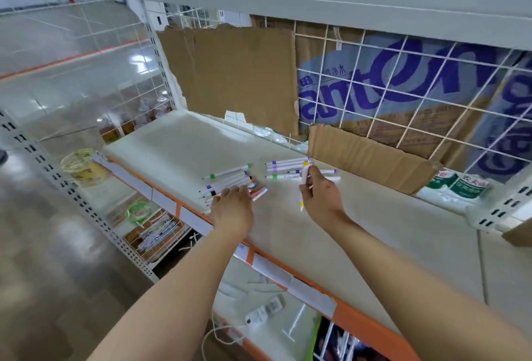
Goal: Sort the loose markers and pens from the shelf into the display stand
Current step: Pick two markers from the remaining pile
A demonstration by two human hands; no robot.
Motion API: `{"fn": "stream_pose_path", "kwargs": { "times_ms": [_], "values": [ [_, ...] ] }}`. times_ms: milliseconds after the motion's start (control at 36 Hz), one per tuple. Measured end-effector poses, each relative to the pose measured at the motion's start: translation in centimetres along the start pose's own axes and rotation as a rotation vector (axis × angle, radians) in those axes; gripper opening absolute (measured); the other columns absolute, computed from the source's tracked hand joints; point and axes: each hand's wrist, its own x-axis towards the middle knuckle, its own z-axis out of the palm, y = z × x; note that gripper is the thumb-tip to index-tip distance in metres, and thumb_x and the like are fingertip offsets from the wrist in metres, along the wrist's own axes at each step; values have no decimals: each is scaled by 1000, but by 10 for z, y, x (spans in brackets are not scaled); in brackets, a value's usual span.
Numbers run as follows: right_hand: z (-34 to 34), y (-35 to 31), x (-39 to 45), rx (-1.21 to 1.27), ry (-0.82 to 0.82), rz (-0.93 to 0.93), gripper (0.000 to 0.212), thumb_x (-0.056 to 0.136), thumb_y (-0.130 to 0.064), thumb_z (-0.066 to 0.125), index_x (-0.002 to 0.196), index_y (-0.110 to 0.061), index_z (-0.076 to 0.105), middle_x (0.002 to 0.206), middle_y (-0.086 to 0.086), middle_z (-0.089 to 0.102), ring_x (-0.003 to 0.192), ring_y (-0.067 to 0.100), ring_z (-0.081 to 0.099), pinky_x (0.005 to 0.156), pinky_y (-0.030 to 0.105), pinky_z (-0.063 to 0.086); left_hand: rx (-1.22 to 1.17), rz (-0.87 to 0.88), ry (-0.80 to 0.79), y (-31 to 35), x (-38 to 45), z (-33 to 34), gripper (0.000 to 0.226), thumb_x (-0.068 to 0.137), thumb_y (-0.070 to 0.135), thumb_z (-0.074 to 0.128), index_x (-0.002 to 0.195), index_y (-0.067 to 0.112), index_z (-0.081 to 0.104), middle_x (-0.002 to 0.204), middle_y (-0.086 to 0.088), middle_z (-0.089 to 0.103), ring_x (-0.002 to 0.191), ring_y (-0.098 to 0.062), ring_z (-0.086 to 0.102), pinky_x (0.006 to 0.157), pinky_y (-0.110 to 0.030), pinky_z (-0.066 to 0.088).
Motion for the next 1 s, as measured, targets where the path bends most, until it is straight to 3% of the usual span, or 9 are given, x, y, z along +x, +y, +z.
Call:
{"fn": "stream_pose_path", "kwargs": {
  "times_ms": [139, 250, 361, 500, 639, 778, 889, 1000],
  "values": [
    [-7, 9, -4, -38, 75, 1, 17, 96, -19, 49, 106, -6, 53, 94, 12, 62, 86, 33, 56, 61, 29, 27, -304, -45, 105, 25, -8, -21, 25, 101, 25, 34, 110, 8, 50, 107, -11, 52, 104, -31, 48, 69, -35, 30],
    [-25, 17, -14, -52, 181, -11, 13, 94, -19, 53, 100, -9, 59, 92, 9, 61, 87, 29, 53, 61, 30, 29, -577, -87, 183, 46, -16, -31, 9, 95, 9, 37, 91, 15, 43, 92, -3, 46, 88, -28, 47, 61, -34, 30],
    [-41, 33, -22, -46, 299, -34, 16, 93, -15, 55, 104, -6, 63, 94, 12, 63, 86, 32, 56, 61, 30, 33, -664, -106, 226, 64, -18, -31, 11, 94, 8, 40, 92, 16, 48, 93, -4, 52, 83, -28, 49, 62, -35, 35],
    [-57, 47, -34, -38, 412, 53, 20, 95, -11, 51, 110, -5, 61, 98, 12, 63, 83, 33, 56, 62, 28, 31, -691, 22, 250, 83, -19, -28, 12, 98, 16, 39, 90, 14, 46, 88, -9, 54, 77, -28, 47, 56, -33, 27],
    [-67, 59, -52, -21, 510, 156, 13, 92, -10, 54, 105, -9, 57, 79, 9, 60, 68, 29, 51, 56, 36, 41, -777, 114, 215, 95, -15, -28, 13, 98, 15, 42, 86, 18, 42, 84, -8, 50, 77, -30, 47, 58, -32, 29],
    [-77, 66, -80, -115, 620, 259, 6, 91, -12, 57, 96, -9, 56, 77, 5, 63, 66, 28, 54, 51, 27, 28, -855, 175, 168, 105, -16, -29, 12, 99, 15, 41, 86, 17, 42, 81, -7, 51, 73, -27, 44, 60, -32, 29],
    [-89, 65, -106, -153, 715, 313, 7, 90, -12, 60, 97, -9, 61, 84, 4, 66, 70, 27, 58, 53, 27, 32, -889, 216, 116, 117, -19, -27, 13, 99, 17, 41, 87, 16, 44, 83, -8, 54, 74, -30, 47, 62, -34, 33],
    [-105, 67, -136, -151, 770, 393, 9, 89, -10, 60, 97, -12, 62, 88, -6, 56, 72, 20, 53, 57, 27, 31, -961, 291, 69, 132, -32, -23, 12, 99, 14, 44, 87, 13, 47, 80, -7, 55, 71, -29, 47, 62, -33, 33]
  ]
}}
